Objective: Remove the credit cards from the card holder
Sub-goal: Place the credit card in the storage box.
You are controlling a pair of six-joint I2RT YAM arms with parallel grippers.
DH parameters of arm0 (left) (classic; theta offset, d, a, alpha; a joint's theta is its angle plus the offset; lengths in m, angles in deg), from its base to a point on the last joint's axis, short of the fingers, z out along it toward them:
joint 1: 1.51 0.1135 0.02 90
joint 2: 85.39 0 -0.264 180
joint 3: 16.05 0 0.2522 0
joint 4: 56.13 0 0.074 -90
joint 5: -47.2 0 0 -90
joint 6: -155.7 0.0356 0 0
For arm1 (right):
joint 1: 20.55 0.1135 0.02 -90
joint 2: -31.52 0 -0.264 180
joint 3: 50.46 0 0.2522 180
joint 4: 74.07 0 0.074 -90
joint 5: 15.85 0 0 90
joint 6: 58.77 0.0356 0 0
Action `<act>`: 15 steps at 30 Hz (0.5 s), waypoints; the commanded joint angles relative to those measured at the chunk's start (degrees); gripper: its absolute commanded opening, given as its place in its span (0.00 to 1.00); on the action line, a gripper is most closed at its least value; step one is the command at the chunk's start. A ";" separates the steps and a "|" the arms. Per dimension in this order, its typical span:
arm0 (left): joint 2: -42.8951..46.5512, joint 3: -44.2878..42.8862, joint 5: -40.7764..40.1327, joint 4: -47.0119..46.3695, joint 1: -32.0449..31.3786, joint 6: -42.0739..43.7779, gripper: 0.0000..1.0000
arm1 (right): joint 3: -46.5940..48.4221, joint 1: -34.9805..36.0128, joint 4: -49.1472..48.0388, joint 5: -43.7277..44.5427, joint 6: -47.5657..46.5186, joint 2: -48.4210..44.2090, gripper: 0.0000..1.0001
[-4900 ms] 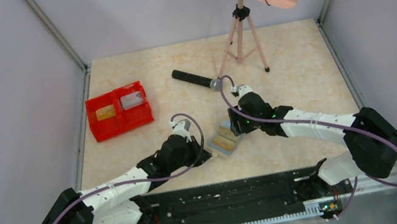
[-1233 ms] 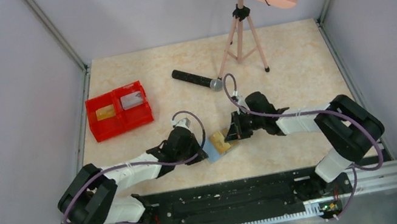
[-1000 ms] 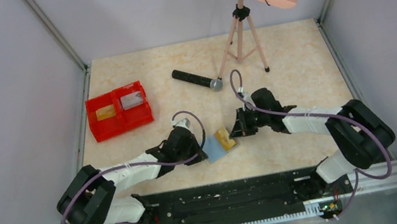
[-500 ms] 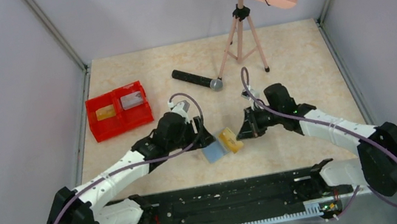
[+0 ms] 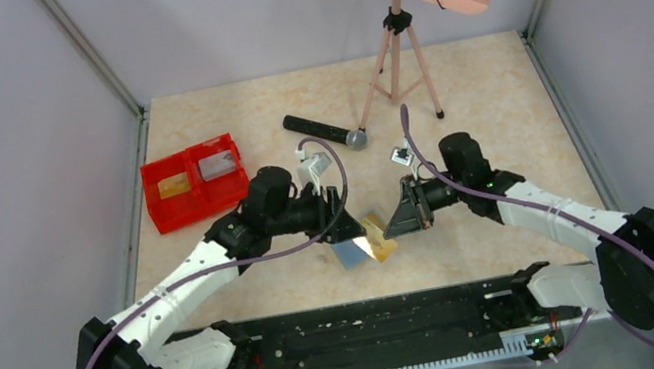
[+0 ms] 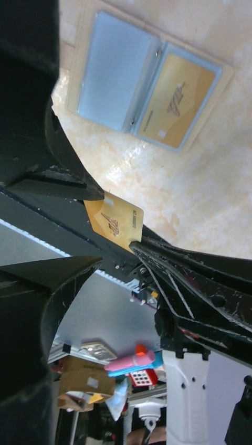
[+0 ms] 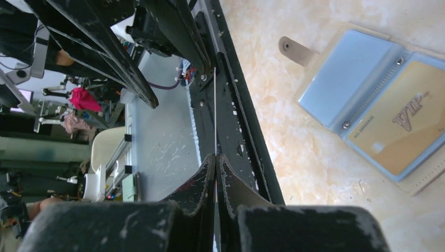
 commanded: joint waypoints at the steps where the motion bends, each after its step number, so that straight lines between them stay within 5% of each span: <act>1: -1.30 -0.57 8.55 -3.29 0.11 1.22 0.47 | -0.04 0.20 -5.69 -3.72 1.47 -1.93 0.00; 9: -1.93 0.38 9.34 -4.92 1.02 0.73 0.40 | -0.16 0.21 -6.19 -4.11 1.91 -1.99 0.00; 15: 0.59 -0.47 6.52 -1.87 3.95 2.39 0.50 | -0.15 0.20 -5.37 -3.91 1.33 -1.83 0.00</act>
